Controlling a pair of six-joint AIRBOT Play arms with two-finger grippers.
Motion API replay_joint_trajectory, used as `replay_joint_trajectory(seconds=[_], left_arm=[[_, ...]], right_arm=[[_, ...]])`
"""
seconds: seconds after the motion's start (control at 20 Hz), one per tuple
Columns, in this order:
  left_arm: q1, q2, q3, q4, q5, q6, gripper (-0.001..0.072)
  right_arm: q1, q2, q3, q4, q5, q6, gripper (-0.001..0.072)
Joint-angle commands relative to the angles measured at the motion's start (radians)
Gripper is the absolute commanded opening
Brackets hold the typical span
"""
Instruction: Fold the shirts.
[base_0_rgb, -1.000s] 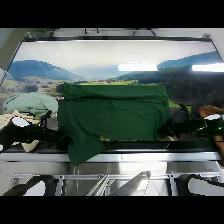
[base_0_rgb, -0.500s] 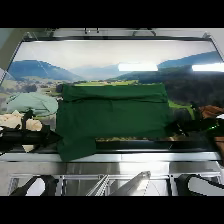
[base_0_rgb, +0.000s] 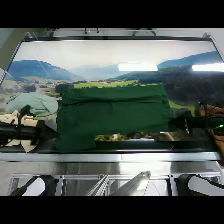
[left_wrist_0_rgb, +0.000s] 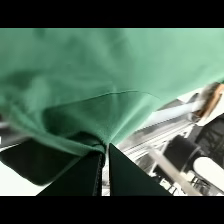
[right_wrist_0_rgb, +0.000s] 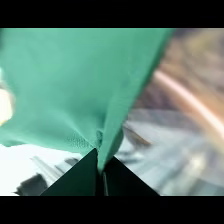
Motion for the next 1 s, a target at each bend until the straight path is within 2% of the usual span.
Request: replay_joint_trajectory(seconds=[0.0,0.25,0.4,0.7,0.95], left_arm=[[-0.043,-0.056,0.153,-0.076,-0.023,0.002,0.0029],[-0.151,-0.274,0.456,-0.08,-0.011,-0.066,0.0028],[-0.196,-0.424,0.637,-0.08,0.036,-0.084,0.0028],[-0.227,-0.752,0.916,-0.071,0.028,-0.094,0.0016],[-0.242,-0.945,1.118,-0.072,-0.029,-0.096,0.0021]], right_arm=[[0.003,0.001,0.029,0.165,0.012,-0.052,0.0022],[0.151,-0.014,0.178,0.191,-0.234,-0.052,0.0022],[0.231,-0.097,0.309,0.191,-0.348,-0.052,0.0022],[0.298,-0.352,0.473,0.19,-0.445,-0.064,0.0023],[0.297,-0.446,0.487,0.179,-0.471,-0.087,0.0023]])
